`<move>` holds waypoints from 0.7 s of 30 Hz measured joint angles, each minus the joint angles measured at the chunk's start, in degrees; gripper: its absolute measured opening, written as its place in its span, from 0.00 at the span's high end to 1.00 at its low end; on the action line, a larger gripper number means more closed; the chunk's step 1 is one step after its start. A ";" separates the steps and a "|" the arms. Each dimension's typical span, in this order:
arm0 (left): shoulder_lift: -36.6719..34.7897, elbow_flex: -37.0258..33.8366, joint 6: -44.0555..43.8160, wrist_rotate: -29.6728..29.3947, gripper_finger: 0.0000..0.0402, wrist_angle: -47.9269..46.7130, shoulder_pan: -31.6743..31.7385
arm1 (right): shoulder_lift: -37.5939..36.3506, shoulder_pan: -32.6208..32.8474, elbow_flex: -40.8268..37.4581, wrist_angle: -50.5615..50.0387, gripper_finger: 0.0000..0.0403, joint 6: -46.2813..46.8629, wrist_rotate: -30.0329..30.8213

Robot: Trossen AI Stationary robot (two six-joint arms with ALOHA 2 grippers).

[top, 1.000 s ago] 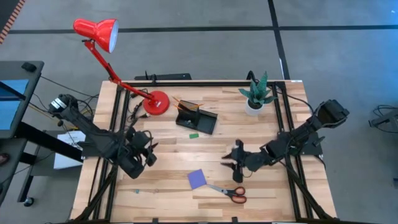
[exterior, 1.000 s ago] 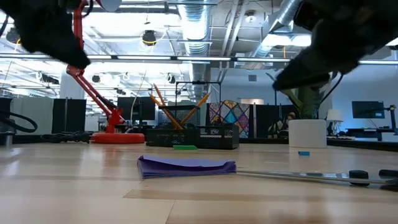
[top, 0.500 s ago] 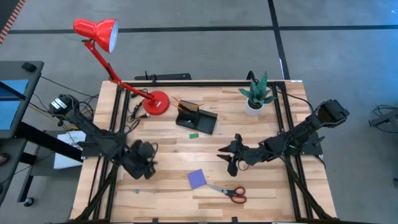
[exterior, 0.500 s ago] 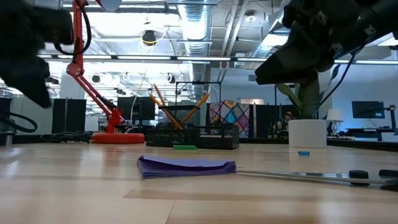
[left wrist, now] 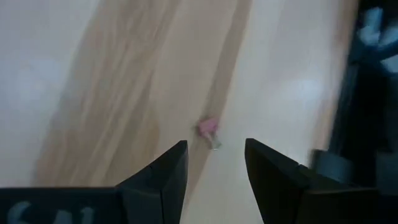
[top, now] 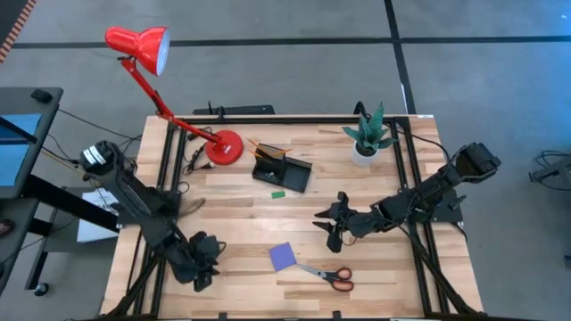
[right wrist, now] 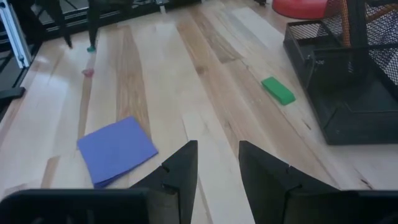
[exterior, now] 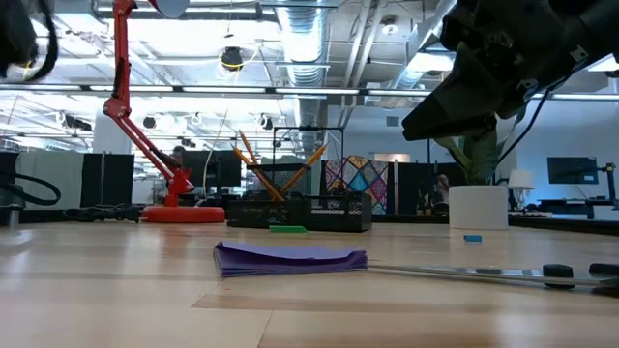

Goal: Pick and place office supplies into organizer
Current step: Put the pink binder clip into the black desk organizer

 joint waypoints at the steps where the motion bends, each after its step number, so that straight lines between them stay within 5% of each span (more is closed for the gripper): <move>1: 2.05 -0.01 -0.33 0.12 0.62 1.79 -0.23 | 0.02 0.00 0.00 -0.11 0.72 0.00 0.00; 5: 9.25 2.18 0.67 1.06 0.62 8.31 -0.34 | 0.02 0.02 0.00 -0.19 0.72 0.02 -0.02; 9: 13.85 5.57 0.83 4.32 0.60 4.90 -0.34 | 0.02 0.00 0.00 -0.17 0.72 0.02 -0.01; 21: 13.81 8.48 2.12 2.95 0.57 -2.71 -0.05 | 0.04 -0.13 0.00 1.34 0.72 0.02 0.02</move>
